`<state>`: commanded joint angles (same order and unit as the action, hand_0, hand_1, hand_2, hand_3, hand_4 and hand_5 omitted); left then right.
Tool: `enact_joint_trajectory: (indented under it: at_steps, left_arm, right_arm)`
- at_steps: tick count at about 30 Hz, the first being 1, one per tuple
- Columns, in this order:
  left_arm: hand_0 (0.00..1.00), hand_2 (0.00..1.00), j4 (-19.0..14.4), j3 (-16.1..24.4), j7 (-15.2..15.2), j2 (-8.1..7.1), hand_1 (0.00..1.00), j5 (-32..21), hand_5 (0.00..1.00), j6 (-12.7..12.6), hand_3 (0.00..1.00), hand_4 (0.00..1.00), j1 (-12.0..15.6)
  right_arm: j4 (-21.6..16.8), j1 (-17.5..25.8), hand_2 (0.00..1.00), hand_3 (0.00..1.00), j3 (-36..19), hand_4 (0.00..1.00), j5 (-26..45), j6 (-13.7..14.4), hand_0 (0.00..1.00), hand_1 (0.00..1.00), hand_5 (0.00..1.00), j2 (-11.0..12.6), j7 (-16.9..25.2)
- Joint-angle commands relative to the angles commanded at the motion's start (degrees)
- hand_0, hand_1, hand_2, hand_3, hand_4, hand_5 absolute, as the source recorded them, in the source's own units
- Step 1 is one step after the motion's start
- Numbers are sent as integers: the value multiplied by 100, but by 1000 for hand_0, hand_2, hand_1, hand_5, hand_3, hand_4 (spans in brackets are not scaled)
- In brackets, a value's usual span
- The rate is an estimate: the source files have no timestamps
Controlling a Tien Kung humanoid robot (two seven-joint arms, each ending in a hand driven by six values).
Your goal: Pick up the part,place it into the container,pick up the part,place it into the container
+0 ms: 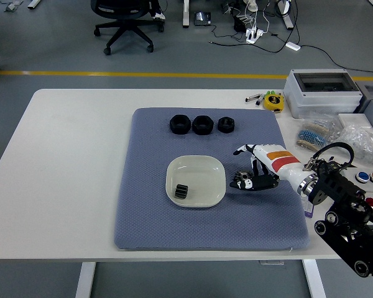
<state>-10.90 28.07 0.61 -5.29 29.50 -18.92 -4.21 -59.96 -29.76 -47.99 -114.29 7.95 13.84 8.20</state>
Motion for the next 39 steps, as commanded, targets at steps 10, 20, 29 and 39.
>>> enact_joint_trajectory:
  at_steps: [10,20,29,39]
  left_arm:
    - [685,659,-8,91,-66,0,663,154,579,11,553,611,18]
    - [684,659,-12,98,-81,-6,662,180,580,25,552,610,9]
    - [684,657,-15,33,-63,4,663,91,580,22,552,609,-18]
    - [684,657,-17,29,-63,3,663,92,581,29,551,608,-23]
  right_arm:
    - [540,-45,241,699,21,998,-253,166,112,119,584,-124,112]
    - [663,-111,204,596,-2,998,-311,249,97,99,563,-113,106]
    - [944,-173,194,582,113,998,-286,260,96,92,554,-207,114]
    - [1035,-210,164,511,156,998,-112,451,55,52,530,-237,173]
